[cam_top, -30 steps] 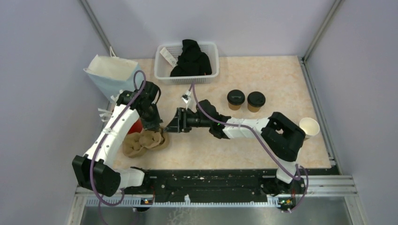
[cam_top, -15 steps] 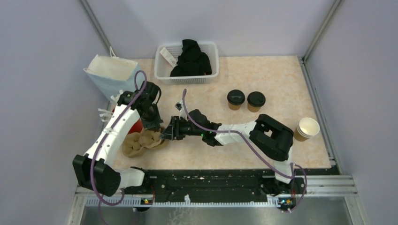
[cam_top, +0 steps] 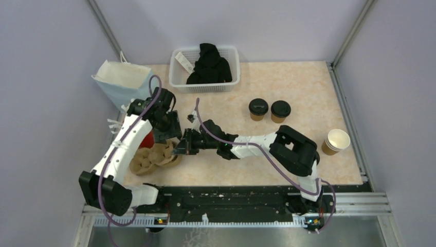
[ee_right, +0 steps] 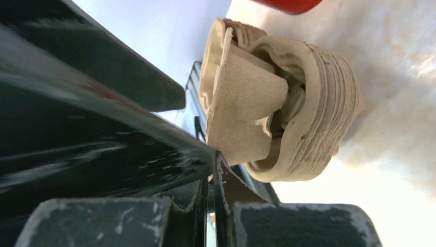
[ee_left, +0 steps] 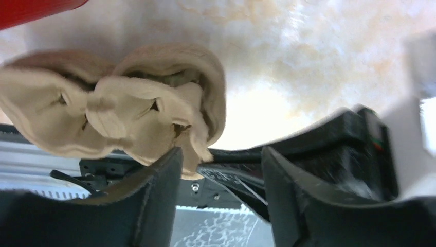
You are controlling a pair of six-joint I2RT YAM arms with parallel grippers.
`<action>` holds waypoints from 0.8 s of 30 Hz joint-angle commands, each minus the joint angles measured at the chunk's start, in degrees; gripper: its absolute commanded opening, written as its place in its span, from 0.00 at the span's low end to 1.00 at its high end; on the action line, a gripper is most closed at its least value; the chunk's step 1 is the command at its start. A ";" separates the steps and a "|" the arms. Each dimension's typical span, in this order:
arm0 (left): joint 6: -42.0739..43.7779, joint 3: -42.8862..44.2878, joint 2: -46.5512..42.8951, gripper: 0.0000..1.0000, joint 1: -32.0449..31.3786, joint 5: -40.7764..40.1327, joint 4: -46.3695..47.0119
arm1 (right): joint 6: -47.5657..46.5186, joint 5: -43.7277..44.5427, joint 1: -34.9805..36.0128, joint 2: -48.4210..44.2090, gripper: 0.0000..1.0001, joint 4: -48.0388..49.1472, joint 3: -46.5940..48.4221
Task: Pack the takeout coffee
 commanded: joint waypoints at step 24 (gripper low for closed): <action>4.75 13.87 -17.41 0.81 -0.19 9.48 7.20 | 42.90 -1.25 -1.18 12.05 0.00 47.36 -1.27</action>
